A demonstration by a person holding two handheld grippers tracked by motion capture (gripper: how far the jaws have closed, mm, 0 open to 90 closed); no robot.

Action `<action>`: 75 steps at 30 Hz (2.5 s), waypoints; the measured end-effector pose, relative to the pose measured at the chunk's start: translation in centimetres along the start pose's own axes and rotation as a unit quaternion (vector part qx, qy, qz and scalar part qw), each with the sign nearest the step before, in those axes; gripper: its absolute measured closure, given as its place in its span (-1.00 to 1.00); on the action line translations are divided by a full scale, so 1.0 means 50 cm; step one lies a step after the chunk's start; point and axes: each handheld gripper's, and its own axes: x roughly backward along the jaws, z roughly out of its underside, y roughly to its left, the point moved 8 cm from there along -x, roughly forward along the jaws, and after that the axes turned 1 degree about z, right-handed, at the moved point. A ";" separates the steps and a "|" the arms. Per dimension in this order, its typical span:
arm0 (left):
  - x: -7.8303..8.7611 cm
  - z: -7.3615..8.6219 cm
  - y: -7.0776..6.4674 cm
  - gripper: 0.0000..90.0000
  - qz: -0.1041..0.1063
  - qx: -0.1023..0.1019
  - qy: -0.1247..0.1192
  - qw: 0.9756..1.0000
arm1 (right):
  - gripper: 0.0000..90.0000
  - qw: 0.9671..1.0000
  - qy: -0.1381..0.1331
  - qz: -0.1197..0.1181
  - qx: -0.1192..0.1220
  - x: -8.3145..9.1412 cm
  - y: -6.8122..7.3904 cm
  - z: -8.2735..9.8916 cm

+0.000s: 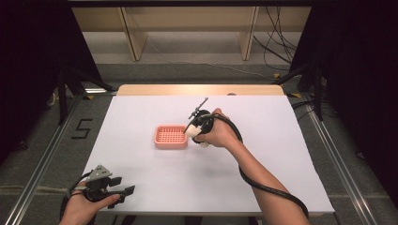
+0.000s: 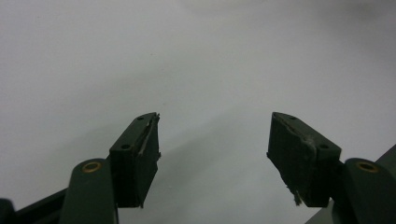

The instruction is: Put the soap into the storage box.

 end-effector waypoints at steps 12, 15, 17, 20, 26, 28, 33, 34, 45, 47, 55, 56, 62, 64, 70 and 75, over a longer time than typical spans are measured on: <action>-0.004 -0.005 -0.003 -0.26 -0.001 0.012 -0.018 1.000 | 0.12 1.000 -0.002 0.002 0.005 -0.011 -0.001 -0.014; -0.002 -0.004 -0.002 -0.26 -0.006 0.011 -0.013 1.000 | 0.12 1.000 -0.001 0.000 0.008 -0.012 -0.001 -0.017; -0.003 -0.004 -0.003 -0.26 -0.001 0.012 -0.016 1.000 | 0.12 1.000 -0.004 0.002 0.010 -0.013 -0.003 -0.021; -0.003 -0.004 -0.003 -0.26 -0.001 0.011 -0.016 1.000 | 0.12 1.000 -0.005 0.002 0.015 -0.014 -0.004 -0.025; -0.003 -0.004 -0.003 -0.26 -0.001 0.011 -0.017 1.000 | 0.12 1.000 -0.005 0.003 0.016 -0.015 -0.005 -0.031; -0.003 -0.004 -0.003 -0.26 -0.001 0.011 -0.017 1.000 | 0.12 1.000 -0.006 0.004 0.018 -0.016 -0.005 -0.034; -0.002 -0.003 -0.002 -0.26 -0.002 0.007 -0.012 1.000 | 0.12 1.000 -0.006 0.003 0.020 -0.017 -0.006 -0.037; -0.004 -0.004 -0.002 -0.26 -0.004 0.011 -0.015 1.000 | 0.12 1.000 -0.007 0.004 0.019 -0.017 -0.007 -0.039; -0.003 -0.004 -0.006 -0.26 0.004 0.015 -0.016 1.000 | 0.12 1.000 -0.006 0.005 0.026 -0.022 -0.007 -0.047; -0.003 -0.004 -0.005 -0.26 0.003 0.015 -0.017 1.000 | 0.12 1.000 -0.006 0.005 0.025 -0.024 -0.006 -0.049; -0.003 -0.004 -0.005 -0.26 0.004 0.015 -0.017 1.000 | 0.12 1.000 -0.008 0.006 0.029 -0.030 -0.005 -0.054; -0.004 -0.004 -0.005 -0.26 0.003 0.015 -0.018 1.000 | 0.12 1.000 -0.008 0.007 0.029 -0.031 -0.005 -0.055; -0.004 -0.004 -0.005 -0.26 0.003 0.016 -0.019 1.000 | 0.12 0.999 -0.007 0.009 0.033 -0.034 -0.008 -0.059; -0.003 -0.003 -0.003 -0.26 0.002 0.011 -0.013 1.000 | 0.12 0.999 -0.009 0.011 0.032 -0.035 -0.008 -0.061; -0.002 -0.002 -0.004 -0.26 0.003 0.010 -0.011 1.000 | 0.12 0.999 -0.007 0.009 0.034 -0.038 -0.007 -0.065; -0.003 -0.002 -0.003 -0.26 0.000 0.011 -0.011 1.000 | 0.12 0.999 -0.008 0.010 0.035 -0.039 -0.005 -0.069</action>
